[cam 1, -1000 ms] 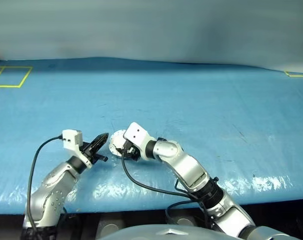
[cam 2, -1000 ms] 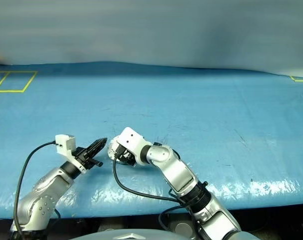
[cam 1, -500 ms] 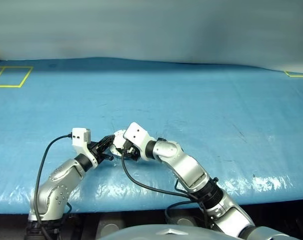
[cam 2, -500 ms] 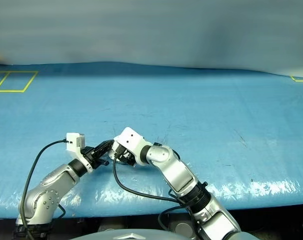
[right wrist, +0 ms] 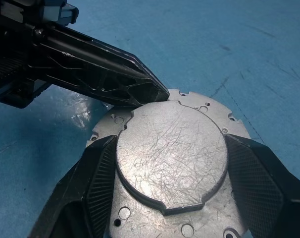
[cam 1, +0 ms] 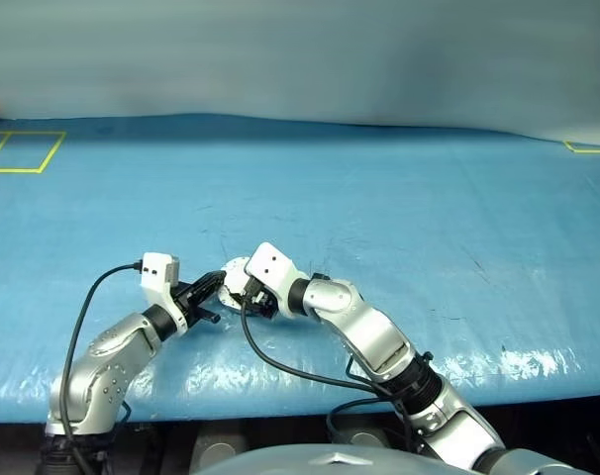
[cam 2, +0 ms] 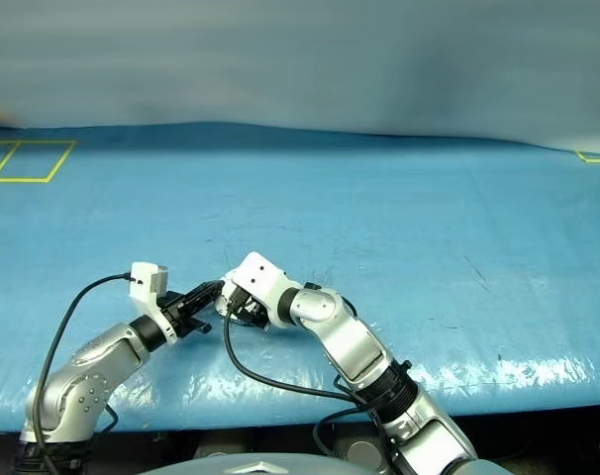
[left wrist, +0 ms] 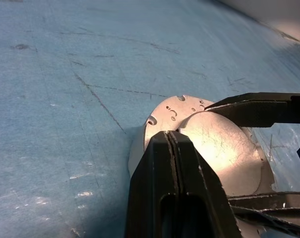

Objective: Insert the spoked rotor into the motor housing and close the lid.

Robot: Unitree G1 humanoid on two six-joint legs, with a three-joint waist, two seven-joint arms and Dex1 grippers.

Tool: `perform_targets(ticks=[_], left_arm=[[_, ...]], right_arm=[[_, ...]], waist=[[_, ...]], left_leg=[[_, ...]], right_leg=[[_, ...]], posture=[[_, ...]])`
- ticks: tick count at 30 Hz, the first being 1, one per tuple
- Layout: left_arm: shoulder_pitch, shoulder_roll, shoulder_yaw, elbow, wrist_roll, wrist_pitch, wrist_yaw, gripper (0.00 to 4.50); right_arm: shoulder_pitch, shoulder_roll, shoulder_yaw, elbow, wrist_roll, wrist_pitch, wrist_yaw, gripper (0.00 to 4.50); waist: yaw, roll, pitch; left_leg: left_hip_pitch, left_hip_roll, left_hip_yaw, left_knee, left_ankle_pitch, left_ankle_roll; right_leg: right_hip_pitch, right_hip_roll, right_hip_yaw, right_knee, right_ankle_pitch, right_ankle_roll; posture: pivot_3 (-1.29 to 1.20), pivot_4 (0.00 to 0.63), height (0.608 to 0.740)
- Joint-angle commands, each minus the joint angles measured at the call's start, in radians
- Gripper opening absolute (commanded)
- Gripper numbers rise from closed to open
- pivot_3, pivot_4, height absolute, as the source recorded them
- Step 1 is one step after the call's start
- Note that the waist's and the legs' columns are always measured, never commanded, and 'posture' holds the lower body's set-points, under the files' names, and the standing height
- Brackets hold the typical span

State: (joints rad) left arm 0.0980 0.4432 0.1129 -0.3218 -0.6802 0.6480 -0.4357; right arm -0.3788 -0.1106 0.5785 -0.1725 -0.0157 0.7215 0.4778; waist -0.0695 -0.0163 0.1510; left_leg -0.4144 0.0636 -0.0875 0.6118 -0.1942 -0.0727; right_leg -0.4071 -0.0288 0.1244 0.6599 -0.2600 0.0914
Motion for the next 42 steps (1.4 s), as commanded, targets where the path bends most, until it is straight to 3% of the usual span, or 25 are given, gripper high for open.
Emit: perform_targets(ticks=[1, 8, 12, 13, 20, 24, 32, 42], left_arm=[[-0.004, 0.019, -0.035, 0.021, 0.016, 0.043, -0.034, 0.01], [-0.043, 0.068, -0.089, 0.05, 0.081, 0.02, -0.125, 0.01], [-0.064, 0.071, -0.087, 0.067, 0.102, 0.013, -0.148, 0.0], [-0.066, 0.071, -0.085, 0.068, 0.106, 0.012, -0.152, 0.0], [-0.068, 0.068, -0.072, 0.071, 0.131, 0.003, -0.172, 0.0], [-0.069, 0.066, -0.072, 0.073, 0.15, -0.016, -0.18, 0.0], [-0.072, 0.06, -0.067, 0.083, 0.161, -0.026, -0.195, 0.0], [-0.06, 0.062, -0.061, 0.083, 0.162, -0.03, -0.201, 0.0]], right_arm=[[0.028, -0.018, 0.011, 0.047, -0.021, 0.048, -0.013, 3.02], [0.042, -0.012, -0.001, 0.035, -0.003, 0.053, -0.007, 3.02], [0.072, -0.005, -0.035, -0.013, 0.014, 0.065, -0.021, 4.38], [0.079, -0.005, -0.043, -0.024, 0.015, 0.067, -0.026, 4.48], [0.19, -0.004, -0.201, -0.252, 0.149, 0.126, -0.026, 4.48], [0.238, 0.081, -0.34, -0.336, 0.279, 0.257, -0.059, 4.48], [0.253, 0.292, -0.551, -0.289, 0.482, 0.512, -0.166, 4.48], [0.237, 0.394, -0.673, -0.131, 0.706, 0.561, -0.291, 4.48]], waist=[[0.0, 0.0, 0.0], [0.003, 0.0, -0.001], [0.008, 0.001, -0.001], [0.01, 0.001, -0.001], [0.016, 0.0, 0.0], [0.014, 0.001, 0.003], [0.012, 0.002, 0.004], [0.002, 0.002, 0.004]], left_leg=[[0.0, 0.0, 0.0, 0.0, 0.0, 0.0], [0.0, 0.0, 0.0, 0.0, 0.0, 0.0], [0.0, 0.0, 0.0, -0.001, 0.0, 0.0], [-0.001, 0.0, 0.0, -0.001, 0.0, -0.001], [-0.003, 0.0, 0.0, -0.001, -0.001, -0.002], [-0.004, 0.0, 0.0, -0.002, -0.001, -0.002], [-0.006, 0.0, 0.0, -0.002, -0.001, -0.002], [-0.004, 0.0, 0.0, -0.004, -0.001, -0.001]], right_leg=[[0.0, 0.0, 0.0, 0.0, 0.0, 0.0], [0.0, 0.0, 0.0, -0.001, 0.0, 0.0], [0.0, 0.0, 0.0, -0.001, 0.0, 0.0], [0.0, 0.0, 0.0, -0.001, 0.0, 0.0], [-0.002, -0.001, 0.0, -0.003, 0.0, 0.0], [-0.004, -0.001, 0.0, -0.003, 0.0, 0.0], [-0.004, -0.001, 0.0, -0.005, 0.0, 0.0], [-0.004, -0.001, 0.0, -0.005, 0.0, 0.0]], posture=[[0.0, 0.15, 0.74], [0.0, 0.15, 0.74], [0.0, 0.15, 0.74], [0.0, 0.15, 0.74], [0.0, 0.15, 0.74], [0.0, 0.15, 0.74], [0.0, 0.15, 0.74], [0.0, 0.15, 0.74]])
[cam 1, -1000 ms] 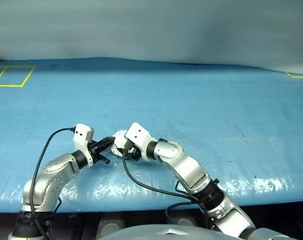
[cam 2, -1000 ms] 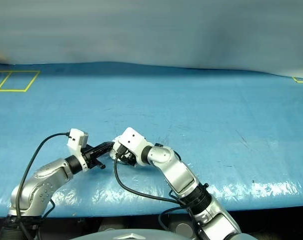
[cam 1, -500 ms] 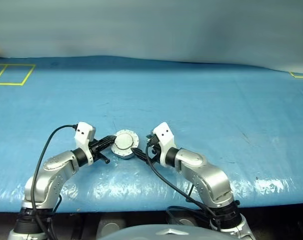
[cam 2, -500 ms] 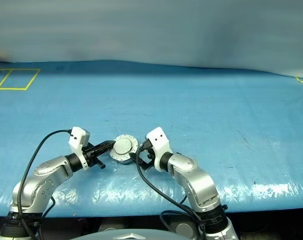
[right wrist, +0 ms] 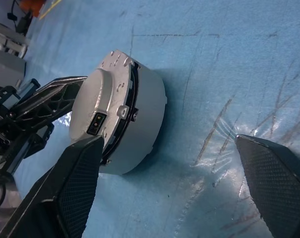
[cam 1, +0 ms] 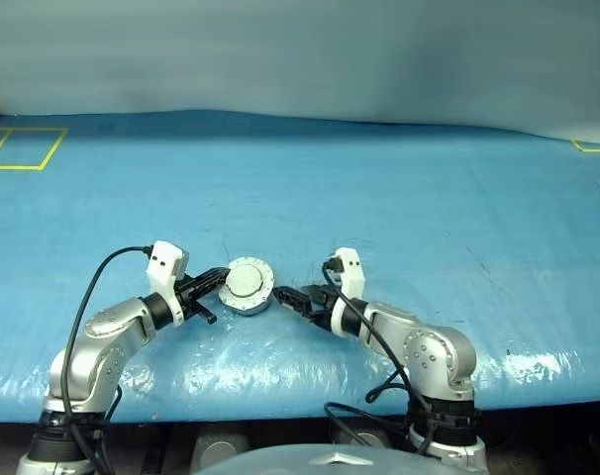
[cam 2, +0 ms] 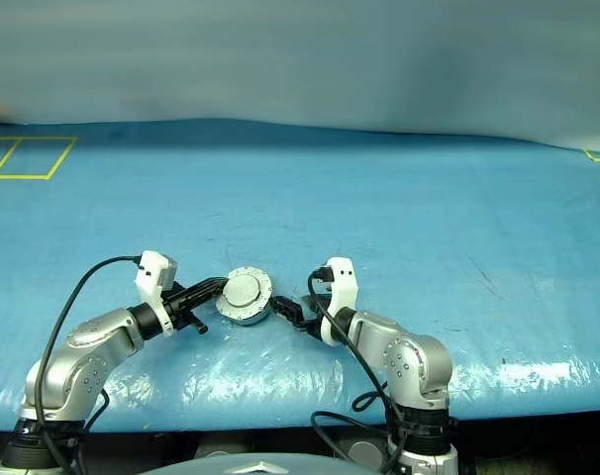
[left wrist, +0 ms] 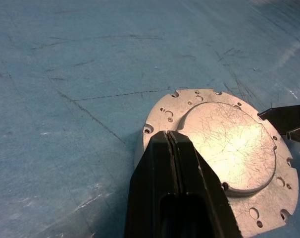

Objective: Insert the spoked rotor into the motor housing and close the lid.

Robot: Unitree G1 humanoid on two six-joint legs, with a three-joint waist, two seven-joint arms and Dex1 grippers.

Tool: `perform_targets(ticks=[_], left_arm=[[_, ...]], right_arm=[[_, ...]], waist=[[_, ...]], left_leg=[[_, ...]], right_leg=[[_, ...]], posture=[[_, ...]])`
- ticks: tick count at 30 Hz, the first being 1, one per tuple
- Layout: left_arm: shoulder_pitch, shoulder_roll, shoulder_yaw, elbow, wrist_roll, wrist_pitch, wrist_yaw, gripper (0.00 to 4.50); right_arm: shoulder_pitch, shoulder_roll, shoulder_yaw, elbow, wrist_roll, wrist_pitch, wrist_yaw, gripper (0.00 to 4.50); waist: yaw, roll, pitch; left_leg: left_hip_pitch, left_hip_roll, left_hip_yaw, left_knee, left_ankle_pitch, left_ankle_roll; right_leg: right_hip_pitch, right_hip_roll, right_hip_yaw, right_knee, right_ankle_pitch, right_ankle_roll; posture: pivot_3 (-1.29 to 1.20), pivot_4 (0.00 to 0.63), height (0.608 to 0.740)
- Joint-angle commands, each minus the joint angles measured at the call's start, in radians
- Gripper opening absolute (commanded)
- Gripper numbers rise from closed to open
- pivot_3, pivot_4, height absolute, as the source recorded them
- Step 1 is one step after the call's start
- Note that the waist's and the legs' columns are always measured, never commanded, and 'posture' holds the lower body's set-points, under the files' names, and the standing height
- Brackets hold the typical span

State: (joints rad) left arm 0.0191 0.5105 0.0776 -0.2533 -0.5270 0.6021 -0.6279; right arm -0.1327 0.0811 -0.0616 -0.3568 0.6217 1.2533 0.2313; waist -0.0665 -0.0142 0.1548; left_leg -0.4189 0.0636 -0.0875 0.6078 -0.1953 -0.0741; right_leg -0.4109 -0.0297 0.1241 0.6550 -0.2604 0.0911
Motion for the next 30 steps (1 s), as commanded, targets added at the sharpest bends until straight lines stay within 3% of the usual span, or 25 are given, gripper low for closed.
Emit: perform_targets(ticks=[1, 17, 20, 28, 30], left_arm=[[0.02, -0.005, -0.025, 0.014, 0.01, 0.016, -0.01, 0.0], [0.03, -0.008, -0.021, 0.011, 0.016, 0.021, -0.012, 0.0], [0.032, -0.008, -0.022, 0.01, 0.014, 0.022, -0.013, 0.0], [0.034, -0.013, -0.023, 0.021, 0.019, 0.018, -0.019, 0.0], [0.032, -0.016, -0.023, 0.026, 0.022, 0.016, -0.02, 0.0]], right_arm=[[-0.012, 0.215, -0.046, 0.068, 0.104, 0.031, -0.058, 4.48], [-0.069, 0.204, -0.002, 0.299, 0.443, -0.083, -0.242, 4.48], [-0.068, 0.194, 0.002, 0.344, 0.507, -0.094, -0.27, 3.83], [-0.05, 0.141, 0.033, 0.364, 0.616, -0.098, -0.322, 1.38], [-0.046, 0.129, 0.036, 0.364, 0.635, -0.098, -0.336, 1.23]], waist=[[-0.002, 0.0, 0.0], [-0.011, 0.0, -0.001], [-0.011, 0.0, -0.001], [-0.012, 0.002, 0.0], [-0.012, 0.002, 0.0]], left_leg=[[0.0, 0.0, 0.0, 0.0, 0.0, 0.0], [0.001, 0.0, 0.0, -0.001, 0.0, 0.0], [0.001, 0.0, 0.0, -0.001, 0.0, 0.0], [0.001, 0.0, 0.0, -0.002, 0.0, 0.001], [0.001, 0.0, 0.0, -0.002, 0.0, 0.001]], right_leg=[[0.0, 0.0, 0.0, 0.0, 0.0, 0.0], [0.001, 0.0, 0.0, 0.0, 0.0, 0.0], [0.001, 0.0, 0.0, 0.0, 0.0, 0.0], [0.0, 0.0, 0.0, 0.0, 0.0, -0.001], [0.001, 0.0, 0.0, 0.0, -0.001, -0.001]], posture=[[0.0, 0.15, 0.74], [0.0, 0.15, 0.74], [0.0, 0.15, 0.74], [0.0, 0.15, 0.74], [0.0, 0.15, 0.74]])
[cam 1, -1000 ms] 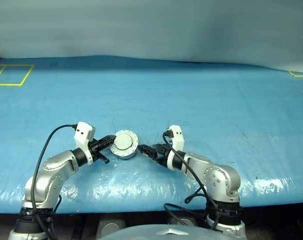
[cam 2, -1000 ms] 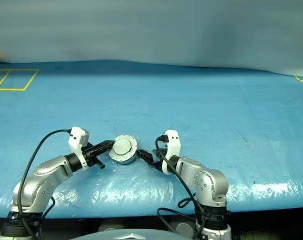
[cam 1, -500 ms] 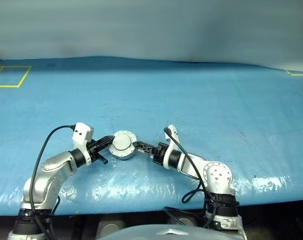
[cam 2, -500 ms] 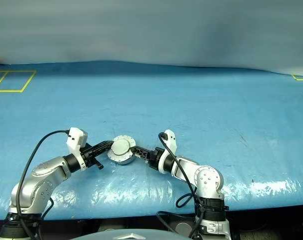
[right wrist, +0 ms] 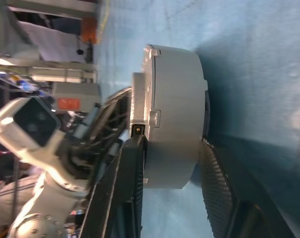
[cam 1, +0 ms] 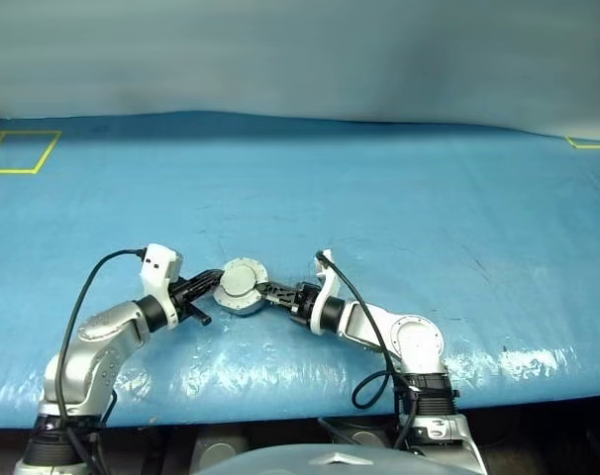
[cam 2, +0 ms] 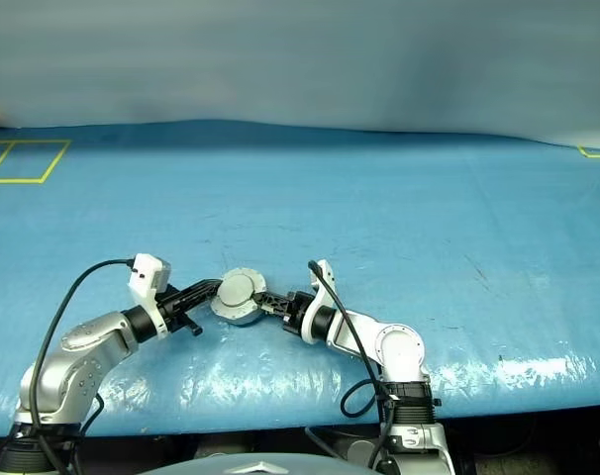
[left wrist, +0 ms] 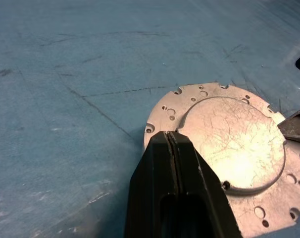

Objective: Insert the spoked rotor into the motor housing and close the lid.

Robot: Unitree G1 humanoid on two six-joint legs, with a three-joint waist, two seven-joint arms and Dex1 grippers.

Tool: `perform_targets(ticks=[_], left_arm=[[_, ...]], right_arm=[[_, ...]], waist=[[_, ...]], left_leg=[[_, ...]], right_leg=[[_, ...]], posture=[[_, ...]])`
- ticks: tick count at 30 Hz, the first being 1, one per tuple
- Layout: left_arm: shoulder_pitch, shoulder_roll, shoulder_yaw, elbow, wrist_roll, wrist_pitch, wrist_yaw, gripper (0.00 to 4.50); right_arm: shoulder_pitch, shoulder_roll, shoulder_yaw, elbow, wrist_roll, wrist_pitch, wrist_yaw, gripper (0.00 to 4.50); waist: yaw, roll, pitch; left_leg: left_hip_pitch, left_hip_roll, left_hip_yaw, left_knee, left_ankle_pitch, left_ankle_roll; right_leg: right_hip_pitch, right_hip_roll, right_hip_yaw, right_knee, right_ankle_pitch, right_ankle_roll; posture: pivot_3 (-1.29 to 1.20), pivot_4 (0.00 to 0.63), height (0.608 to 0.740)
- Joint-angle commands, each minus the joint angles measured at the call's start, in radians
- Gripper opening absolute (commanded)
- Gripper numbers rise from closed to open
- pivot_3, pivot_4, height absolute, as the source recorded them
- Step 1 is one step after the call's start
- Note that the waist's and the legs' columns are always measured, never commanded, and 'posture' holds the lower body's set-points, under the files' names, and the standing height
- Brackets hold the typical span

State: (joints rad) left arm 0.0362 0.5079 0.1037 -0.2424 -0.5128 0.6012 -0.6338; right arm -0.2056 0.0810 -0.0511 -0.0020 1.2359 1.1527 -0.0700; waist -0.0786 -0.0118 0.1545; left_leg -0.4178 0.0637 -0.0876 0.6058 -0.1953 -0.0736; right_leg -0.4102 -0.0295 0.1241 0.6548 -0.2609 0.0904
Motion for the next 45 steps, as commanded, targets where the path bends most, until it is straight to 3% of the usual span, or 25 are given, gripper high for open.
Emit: perform_targets(ticks=[1, 7, 10, 13, 16, 23, 28, 37, 45], left_arm=[[0.015, -0.015, -0.049, 0.016, 0.008, 0.017, -0.015, 0.0], [-0.013, -0.064, -0.017, 0.007, 0.03, 0.002, 0.064, 0.0], [-0.058, -0.098, 0.063, -0.042, -0.07, 0.173, 0.162, 0.0], [-0.077, -0.13, 0.142, -0.065, -0.173, 0.23, 0.185, 0.0], [-0.06, -0.148, 0.181, -0.098, -0.221, 0.243, 0.206, 0.62], [0.02, -0.291, 0.341, -0.129, -0.471, 0.263, 0.317, 2.98], [0.1, -0.418, 0.381, -0.148, -0.666, 0.237, 0.385, 4.5], [0.2, -0.605, 0.323, -0.143, -0.89, 0.167, 0.503, 4.5], [0.206, -0.624, 0.272, -0.106, -1.033, 0.097, 0.487, 4.5]], right_arm=[[0.028, 0.125, 0.028, 0.009, 0.028, 0.002, -0.04, 1.23], [0.036, 0.11, 0.036, 0.007, 0.049, -0.012, -0.066, 1.23], [0.046, 0.106, 0.034, 0.001, 0.065, -0.023, -0.078, 1.23], [0.056, 0.099, 0.039, -0.006, 0.083, -0.037, -0.088, 1.23], [0.06, 0.092, 0.043, -0.014, 0.103, -0.052, -0.098, 1.23], [0.023, 0.091, 0.014, -0.061, 0.194, -0.12, -0.116, 1.21], [-0.026, 0.078, 0.0, -0.082, 0.244, -0.168, -0.139, 1.21], [-0.111, 0.077, -0.005, -0.07, 0.269, -0.22, -0.136, 1.2], [-0.154, 0.111, 0.014, -0.079, 0.292, -0.223, -0.143, 1.2]], waist=[[0.0, 0.0, 0.0], [0.001, 0.001, 0.0], [0.0, 0.0, 0.001], [-0.005, 0.001, 0.001], [-0.007, 0.001, 0.001], [-0.006, 0.0, 0.002], [-0.004, -0.001, 0.005], [-0.004, -0.005, 0.011], [-0.003, -0.004, 0.012]], left_leg=[[0.0, 0.0, 0.0, 0.0, 0.0, 0.0], [0.0, 0.0, 0.0, -0.001, 0.0, 0.0], [-0.001, 0.0, 0.0, -0.001, 0.0, 0.0], [-0.002, 0.0, -0.001, -0.001, 0.0, 0.0], [-0.008, 0.0, -0.001, -0.001, 0.0, 0.001], [-0.01, 0.0, -0.003, 0.0, -0.001, 0.001], [-0.013, 0.0, -0.004, 0.004, -0.001, 0.001], [-0.014, 0.0, -0.004, 0.006, -0.001, 0.002], [-0.016, 0.0, -0.005, 0.006, -0.001, 0.002]], right_leg=[[0.0, 0.0, 0.0, 0.0, 0.0, 0.0], [0.0, 0.0, 0.0, -0.001, 0.0, 0.0], [0.0, 0.0, 0.0, -0.001, 0.0, 0.0], [0.001, 0.0, 0.0, -0.001, 0.0, 0.0], [-0.002, 0.001, 0.0, 0.0, 0.0, 0.0], [-0.003, 0.002, -0.001, 0.002, -0.001, 0.0], [-0.004, 0.002, -0.002, 0.002, -0.001, 0.0], [-0.004, 0.002, -0.001, 0.002, 0.0, 0.001], [-0.005, 0.003, -0.002, 0.003, -0.001, 0.0]], posture=[[0.0, 0.15, 0.74], [0.0, 0.15, 0.74], [0.0, 0.15, 0.74], [0.0, 0.15, 0.74], [0.0, 0.15, 0.74], [0.0, 0.15, 0.74], [0.0, 0.15, 0.74], [0.0, 0.15, 0.74], [0.0, 0.15, 0.74]])
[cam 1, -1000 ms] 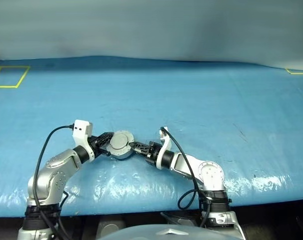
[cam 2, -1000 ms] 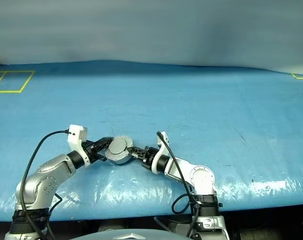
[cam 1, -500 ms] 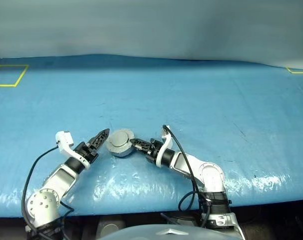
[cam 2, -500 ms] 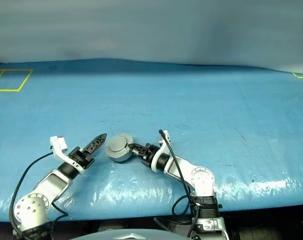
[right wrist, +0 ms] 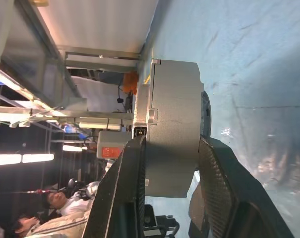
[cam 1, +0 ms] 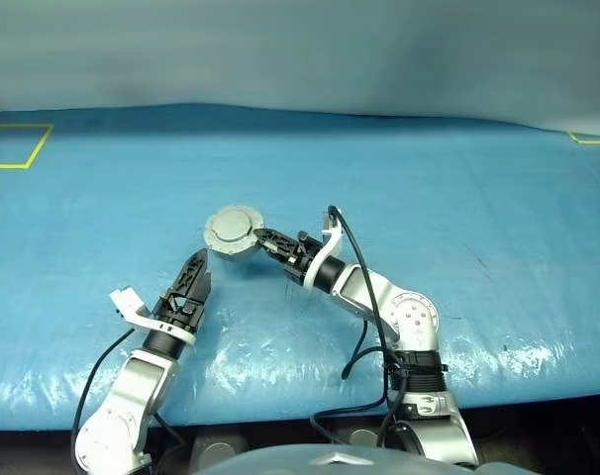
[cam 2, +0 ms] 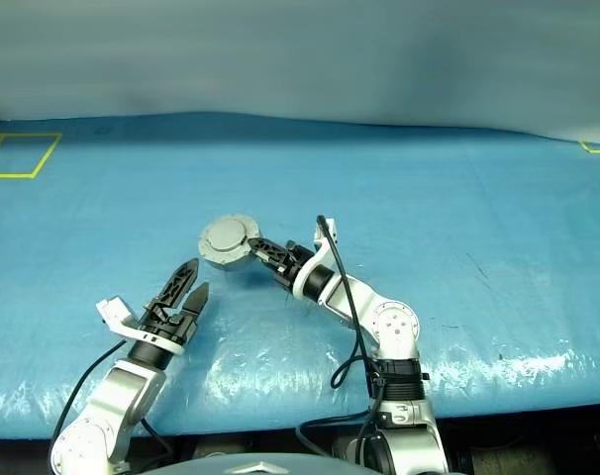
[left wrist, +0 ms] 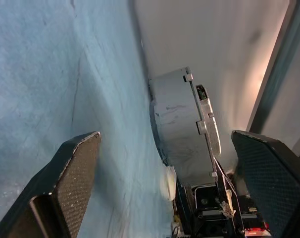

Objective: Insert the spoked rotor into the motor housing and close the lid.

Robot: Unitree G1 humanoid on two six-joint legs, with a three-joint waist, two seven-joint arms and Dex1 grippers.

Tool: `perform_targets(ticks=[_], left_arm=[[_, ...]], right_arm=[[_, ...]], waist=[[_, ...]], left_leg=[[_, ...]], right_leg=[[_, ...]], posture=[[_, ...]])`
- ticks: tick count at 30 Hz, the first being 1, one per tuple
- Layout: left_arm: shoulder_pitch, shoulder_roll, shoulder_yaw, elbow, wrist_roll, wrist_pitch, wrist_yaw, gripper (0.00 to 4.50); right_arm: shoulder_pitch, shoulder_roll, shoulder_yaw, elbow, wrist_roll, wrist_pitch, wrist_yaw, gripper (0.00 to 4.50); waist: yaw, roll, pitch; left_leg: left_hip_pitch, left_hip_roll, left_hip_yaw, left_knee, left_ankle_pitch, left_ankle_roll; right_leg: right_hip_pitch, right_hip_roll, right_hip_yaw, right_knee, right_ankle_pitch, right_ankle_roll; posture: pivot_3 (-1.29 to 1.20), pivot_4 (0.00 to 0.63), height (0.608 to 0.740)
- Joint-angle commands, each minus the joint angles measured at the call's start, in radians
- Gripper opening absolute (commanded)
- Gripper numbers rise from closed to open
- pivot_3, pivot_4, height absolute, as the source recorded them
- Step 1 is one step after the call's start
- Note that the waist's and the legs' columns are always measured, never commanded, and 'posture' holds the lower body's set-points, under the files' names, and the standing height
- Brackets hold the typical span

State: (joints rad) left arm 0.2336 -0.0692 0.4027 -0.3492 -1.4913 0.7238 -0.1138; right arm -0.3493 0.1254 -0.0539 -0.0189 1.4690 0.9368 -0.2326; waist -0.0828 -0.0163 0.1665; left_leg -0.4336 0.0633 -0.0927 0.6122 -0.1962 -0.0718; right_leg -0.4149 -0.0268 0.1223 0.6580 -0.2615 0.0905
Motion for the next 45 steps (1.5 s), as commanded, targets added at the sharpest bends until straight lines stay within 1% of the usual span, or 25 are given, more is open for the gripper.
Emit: perform_targets(ticks=[1, 6, 15, 28, 31, 34, 36, 39, 44, 45], left_arm=[[0.008, -0.049, -0.033, 0.004, -0.068, -0.033, -0.043, 4.5], [0.011, -0.055, -0.072, 0.019, -0.122, -0.057, -0.129, 4.5], [0.005, -0.059, -0.137, 0.085, -0.162, -0.09, -0.119, 4.5], [-0.036, -0.072, -0.178, 0.155, -0.187, -0.138, -0.164, 4.5], [-0.037, -0.068, -0.196, 0.155, -0.199, -0.137, -0.135, 3.95], [-0.03, -0.071, -0.21, 0.139, -0.207, -0.144, -0.115, 2.96], [-0.02, -0.074, -0.219, 0.119, -0.212, -0.148, -0.101, 2.39], [-0.01, -0.073, -0.224, 0.1, -0.213, -0.16, -0.083, 2.36], [-0.02, -0.072, -0.22, 0.084, -0.173, -0.221, -0.026, 2.36], [-0.029, -0.069, -0.22, 0.082, -0.165, -0.234, -0.012, 2.36]], right_arm=[[-0.011, 0.068, 0.02, -0.065, 0.063, -0.004, 0.017, 1.2], [-0.004, 0.058, 0.035, -0.076, 0.08, 0.014, 0.005, 1.2], [0.017, 0.056, 0.058, -0.095, 0.112, 0.042, -0.021, 1.2], [0.081, 0.026, 0.121, -0.147, 0.167, 0.039, -0.063, 1.2], [0.083, 0.018, 0.13, -0.147, 0.17, 0.027, -0.063, 1.2], [0.082, 0.012, 0.136, -0.148, 0.167, 0.021, -0.058, 1.2], [0.082, 0.007, 0.141, -0.15, 0.164, 0.016, -0.053, 1.2], [0.083, 0.001, 0.145, -0.156, 0.137, 0.008, -0.04, 1.2], [0.093, -0.015, 0.138, -0.168, 0.02, -0.035, -0.015, 1.2], [0.097, -0.023, 0.137, -0.173, 0.001, -0.039, -0.004, 1.55]], waist=[[0.001, 0.0, 0.0], [0.0, 0.0, 0.0], [0.0, 0.0, 0.0], [0.0, 0.0, 0.0], [0.001, 0.0, 0.0], [0.001, 0.0, 0.0], [0.002, 0.0, 0.0], [0.003, 0.0, 0.0], [0.005, 0.0, 0.0], [0.006, 0.0, 0.0]], left_leg=[[0.0, 0.0, 0.0, 0.0, 0.0, 0.0], [0.0, 0.0, 0.0, 0.0, 0.0, 0.0], [0.0, 0.0, 0.0, 0.0, 0.0, 0.0], [0.0, 0.0, 0.0, 0.0, 0.0, 0.0], [0.0, 0.0, 0.0, 0.001, 0.0, 0.0], [0.0, 0.0, 0.0, 0.002, 0.0, 0.0], [0.0, 0.0, 0.0, 0.002, 0.0, 0.0], [0.0, 0.0, 0.0, 0.002, 0.0, 0.0], [0.0, 0.0, 0.0, 0.002, 0.0, 0.0], [0.0, 0.0, 0.0, 0.002, 0.0, 0.0]], right_leg=[[0.0, 0.0, 0.0, 0.0, 0.0, 0.0], [0.0, 0.0, 0.0, 0.0, 0.0, 0.0], [0.0, 0.0, 0.0, 0.0, 0.001, -0.002], [0.0, 0.0, 0.0, 0.001, 0.001, -0.002], [0.0, 0.0, 0.0, 0.001, 0.001, -0.002], [0.001, 0.0, 0.0, 0.001, 0.001, -0.001], [0.001, 0.0, 0.0, 0.001, 0.001, 0.0], [0.001, 0.0, 0.0, 0.001, 0.001, 0.0], [0.001, 0.0, 0.0, 0.001, 0.001, -0.001], [0.001, 0.0, 0.0, 0.001, 0.001, -0.001]], posture=[[0.0, 0.15, 0.74], [0.0, 0.15, 0.74], [0.0, 0.15, 0.74], [0.0, 0.15, 0.74], [0.0, 0.15, 0.74], [0.0, 0.15, 0.74], [0.0, 0.15, 0.74], [0.0, 0.15, 0.74], [0.0, 0.15, 0.74], [0.0, 0.15, 0.74]])
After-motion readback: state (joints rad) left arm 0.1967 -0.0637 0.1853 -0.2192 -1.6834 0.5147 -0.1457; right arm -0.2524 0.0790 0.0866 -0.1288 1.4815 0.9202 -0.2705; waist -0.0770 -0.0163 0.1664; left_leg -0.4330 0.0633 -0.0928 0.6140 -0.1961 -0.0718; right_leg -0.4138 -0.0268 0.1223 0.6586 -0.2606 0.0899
